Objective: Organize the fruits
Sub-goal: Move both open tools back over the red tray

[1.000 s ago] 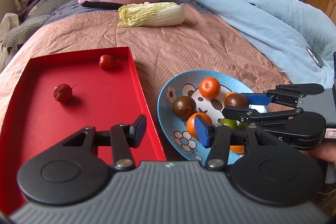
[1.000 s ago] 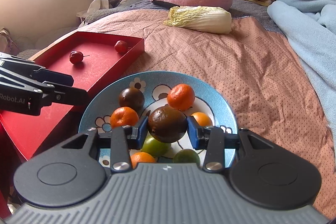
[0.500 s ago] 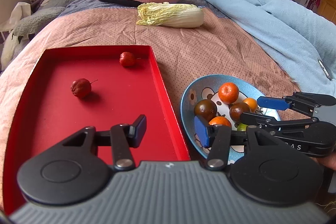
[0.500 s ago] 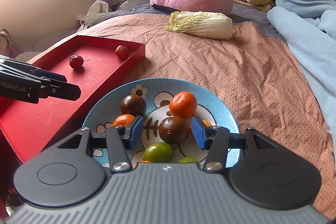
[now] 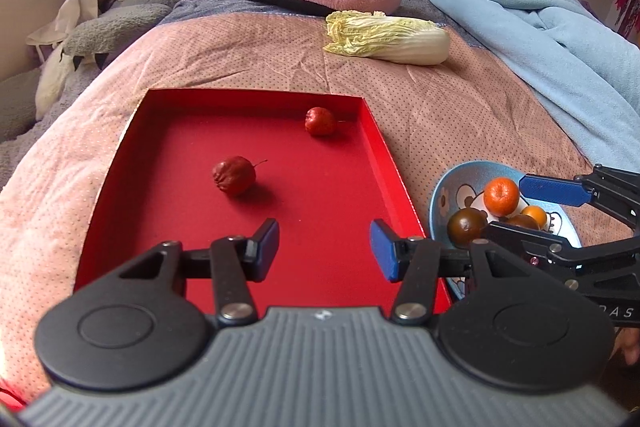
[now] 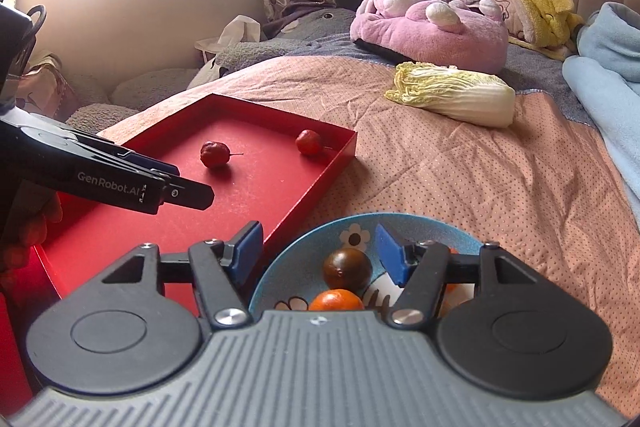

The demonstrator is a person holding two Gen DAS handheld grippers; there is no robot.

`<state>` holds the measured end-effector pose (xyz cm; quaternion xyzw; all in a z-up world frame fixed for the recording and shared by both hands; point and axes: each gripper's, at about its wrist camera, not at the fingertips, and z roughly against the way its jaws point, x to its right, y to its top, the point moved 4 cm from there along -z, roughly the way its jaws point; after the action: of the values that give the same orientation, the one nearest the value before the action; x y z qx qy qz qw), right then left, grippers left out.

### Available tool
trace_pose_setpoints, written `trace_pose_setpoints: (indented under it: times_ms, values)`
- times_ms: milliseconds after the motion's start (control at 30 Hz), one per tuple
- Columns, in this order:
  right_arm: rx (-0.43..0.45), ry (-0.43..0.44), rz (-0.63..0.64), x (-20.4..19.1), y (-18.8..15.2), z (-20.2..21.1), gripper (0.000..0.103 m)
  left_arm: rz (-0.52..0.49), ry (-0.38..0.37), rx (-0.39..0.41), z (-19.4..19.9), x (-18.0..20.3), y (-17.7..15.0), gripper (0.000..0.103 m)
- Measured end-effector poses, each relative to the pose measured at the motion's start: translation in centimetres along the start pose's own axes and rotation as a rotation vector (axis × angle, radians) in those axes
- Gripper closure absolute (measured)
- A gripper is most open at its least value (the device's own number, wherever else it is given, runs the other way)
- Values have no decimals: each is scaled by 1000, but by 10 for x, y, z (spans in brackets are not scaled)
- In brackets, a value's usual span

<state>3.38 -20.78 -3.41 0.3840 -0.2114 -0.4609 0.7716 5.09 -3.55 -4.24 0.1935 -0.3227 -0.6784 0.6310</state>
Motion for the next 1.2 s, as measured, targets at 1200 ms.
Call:
trace_pose_setpoints:
  times_ms: [1200]
  values:
    - [-100, 19, 26, -13, 84, -164, 33, -56, 37, -71, -64, -59, 31, 38]
